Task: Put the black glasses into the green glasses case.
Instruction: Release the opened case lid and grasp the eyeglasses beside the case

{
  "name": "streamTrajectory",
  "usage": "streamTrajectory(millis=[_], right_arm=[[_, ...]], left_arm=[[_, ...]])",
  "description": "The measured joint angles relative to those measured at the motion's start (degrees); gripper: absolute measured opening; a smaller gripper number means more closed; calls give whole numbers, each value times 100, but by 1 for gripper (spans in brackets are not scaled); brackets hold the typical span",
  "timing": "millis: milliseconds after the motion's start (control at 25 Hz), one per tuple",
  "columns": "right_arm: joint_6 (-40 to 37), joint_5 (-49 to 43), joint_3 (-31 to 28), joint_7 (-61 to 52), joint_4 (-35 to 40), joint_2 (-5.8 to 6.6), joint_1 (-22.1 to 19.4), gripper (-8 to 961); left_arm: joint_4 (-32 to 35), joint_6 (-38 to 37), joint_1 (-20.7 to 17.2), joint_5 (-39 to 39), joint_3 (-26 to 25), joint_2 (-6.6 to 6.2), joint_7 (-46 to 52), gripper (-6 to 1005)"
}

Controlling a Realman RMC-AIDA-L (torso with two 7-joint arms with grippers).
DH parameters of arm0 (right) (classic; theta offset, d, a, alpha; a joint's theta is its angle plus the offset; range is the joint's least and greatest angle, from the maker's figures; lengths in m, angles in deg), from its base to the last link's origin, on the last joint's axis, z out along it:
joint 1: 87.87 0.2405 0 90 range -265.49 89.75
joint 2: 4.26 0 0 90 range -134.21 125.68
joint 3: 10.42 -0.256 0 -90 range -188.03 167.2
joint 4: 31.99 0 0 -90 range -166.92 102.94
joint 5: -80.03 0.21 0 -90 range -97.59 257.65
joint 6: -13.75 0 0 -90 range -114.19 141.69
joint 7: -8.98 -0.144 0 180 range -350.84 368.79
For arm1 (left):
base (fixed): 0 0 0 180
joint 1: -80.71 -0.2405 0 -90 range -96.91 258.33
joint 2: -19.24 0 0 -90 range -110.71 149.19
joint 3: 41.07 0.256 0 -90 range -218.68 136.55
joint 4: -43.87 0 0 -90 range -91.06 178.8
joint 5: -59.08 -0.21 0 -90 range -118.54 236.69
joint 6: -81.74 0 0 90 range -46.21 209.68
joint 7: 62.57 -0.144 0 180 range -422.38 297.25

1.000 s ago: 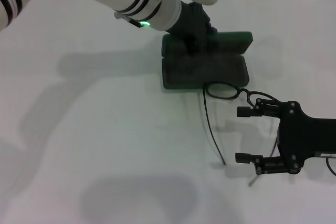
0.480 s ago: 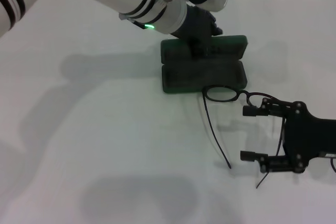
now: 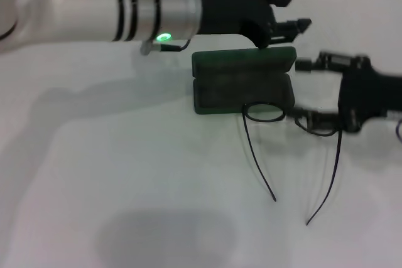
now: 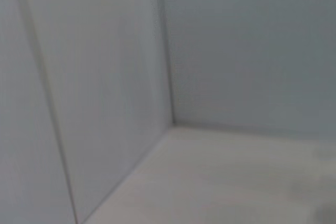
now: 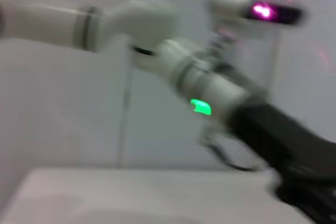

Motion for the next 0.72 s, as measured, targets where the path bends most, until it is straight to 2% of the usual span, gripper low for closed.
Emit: streamTrajectory(millis=[120, 240, 320, 480, 600, 720], right_arm=[[280, -644, 15, -1170, 605, 108, 285, 667], [292, -1644, 12, -2551, 1063, 270, 736, 664], [251, -2391, 44, -3359, 1261, 331, 1087, 662], [167, -3660, 110, -4262, 1375, 279, 1697, 658], [153, -4260, 296, -4586, 1396, 182, 1982, 655], [181, -4688, 648, -4755, 1395, 37, 2187, 652]], left_arm=[[-71, -35, -496, 918, -49, 6, -367, 523], [-286, -124, -917, 1799, -155, -3, -940, 543], [-521, -296, -1112, 2338, -313, -3, -1325, 543], [-1178, -913, -1155, 2819, -839, -14, -1646, 543], [-1622, -1309, -1069, 2849, -1259, -16, -1764, 543], [-1820, -1405, -1031, 2858, -1399, -18, -1801, 543]])
